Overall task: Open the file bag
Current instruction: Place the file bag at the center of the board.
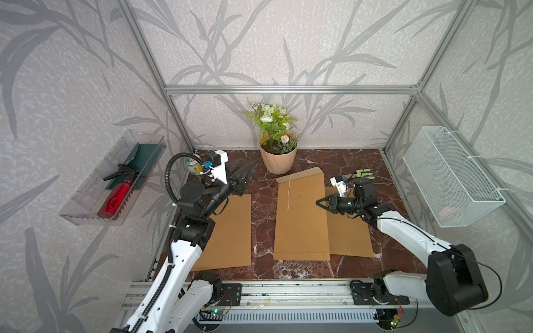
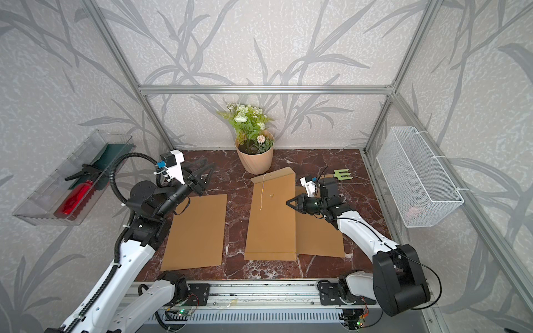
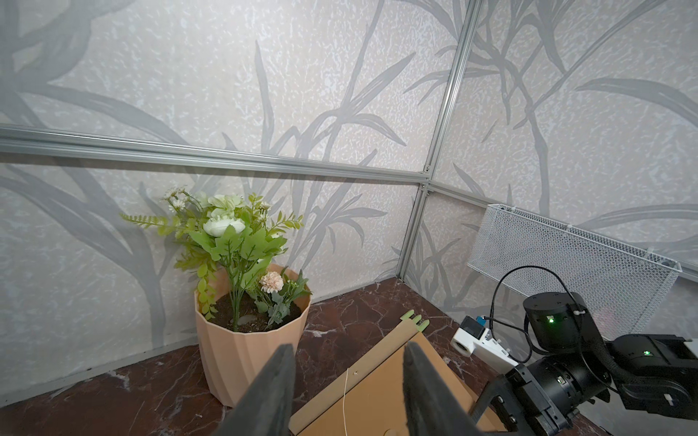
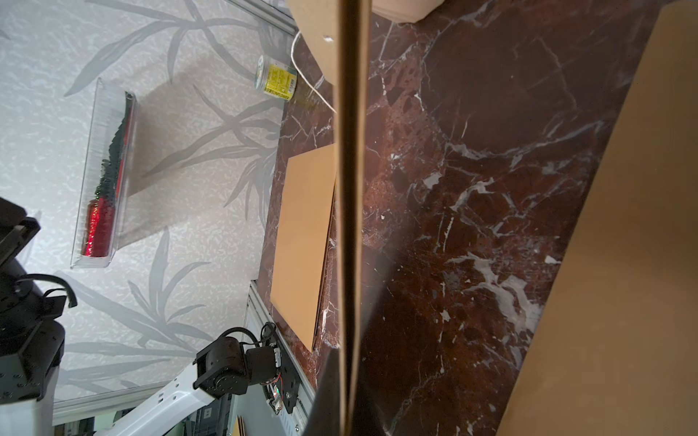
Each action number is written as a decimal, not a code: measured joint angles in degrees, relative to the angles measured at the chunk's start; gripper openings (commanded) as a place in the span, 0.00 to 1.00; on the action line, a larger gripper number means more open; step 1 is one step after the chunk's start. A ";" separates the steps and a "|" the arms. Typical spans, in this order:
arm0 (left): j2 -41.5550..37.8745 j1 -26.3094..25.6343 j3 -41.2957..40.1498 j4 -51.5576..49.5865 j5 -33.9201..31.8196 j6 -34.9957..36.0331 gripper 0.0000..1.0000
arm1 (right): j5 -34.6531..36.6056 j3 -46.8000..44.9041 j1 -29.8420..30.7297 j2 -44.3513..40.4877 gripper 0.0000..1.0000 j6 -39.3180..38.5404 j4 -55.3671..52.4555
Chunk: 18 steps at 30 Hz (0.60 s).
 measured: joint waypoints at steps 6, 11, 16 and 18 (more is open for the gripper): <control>-0.15 0.00 -0.02 -0.22 0.00 0.00 0.47 | 2.80 0.59 3.67 7.15 0.00 1.55 2.45; -0.63 0.00 -0.11 -0.96 -0.02 0.13 0.47 | 3.43 1.90 5.22 13.27 0.00 2.36 4.72; -1.01 0.00 -0.15 -1.27 -0.04 0.44 0.48 | 3.82 3.15 5.33 16.61 0.00 2.43 5.79; -1.01 0.00 -0.22 -1.27 -0.04 0.42 0.48 | 3.80 4.00 5.33 17.77 0.00 2.34 5.88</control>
